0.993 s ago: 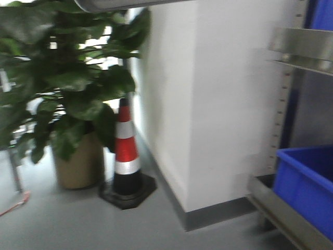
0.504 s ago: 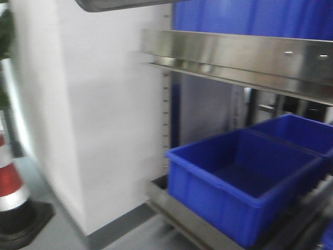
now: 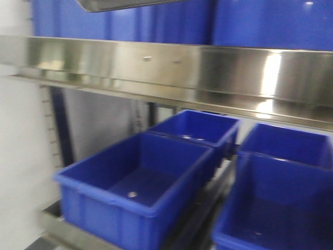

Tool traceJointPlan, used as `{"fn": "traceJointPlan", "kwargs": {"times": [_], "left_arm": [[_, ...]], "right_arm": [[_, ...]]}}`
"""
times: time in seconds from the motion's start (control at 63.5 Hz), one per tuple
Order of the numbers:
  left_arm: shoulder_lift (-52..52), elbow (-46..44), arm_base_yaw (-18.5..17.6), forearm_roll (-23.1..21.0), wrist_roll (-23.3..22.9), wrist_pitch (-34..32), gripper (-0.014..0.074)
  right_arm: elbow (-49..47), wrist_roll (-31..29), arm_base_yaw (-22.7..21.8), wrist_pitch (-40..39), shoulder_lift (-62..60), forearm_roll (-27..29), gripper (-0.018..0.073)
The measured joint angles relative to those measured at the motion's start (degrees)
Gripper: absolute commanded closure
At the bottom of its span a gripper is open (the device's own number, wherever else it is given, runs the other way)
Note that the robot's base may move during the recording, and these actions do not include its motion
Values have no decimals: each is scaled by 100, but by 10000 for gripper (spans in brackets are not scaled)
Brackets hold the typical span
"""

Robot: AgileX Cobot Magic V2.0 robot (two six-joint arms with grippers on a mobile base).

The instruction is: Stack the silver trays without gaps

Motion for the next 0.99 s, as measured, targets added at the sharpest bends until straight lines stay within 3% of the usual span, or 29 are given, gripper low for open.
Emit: {"fn": "traceJointPlan", "kwargs": {"times": [0.993], "left_arm": [[0, 0, 0, -8, 0, 0, 645]], "right_arm": [[0, 0, 0, 0, 0, 0, 504]]}}
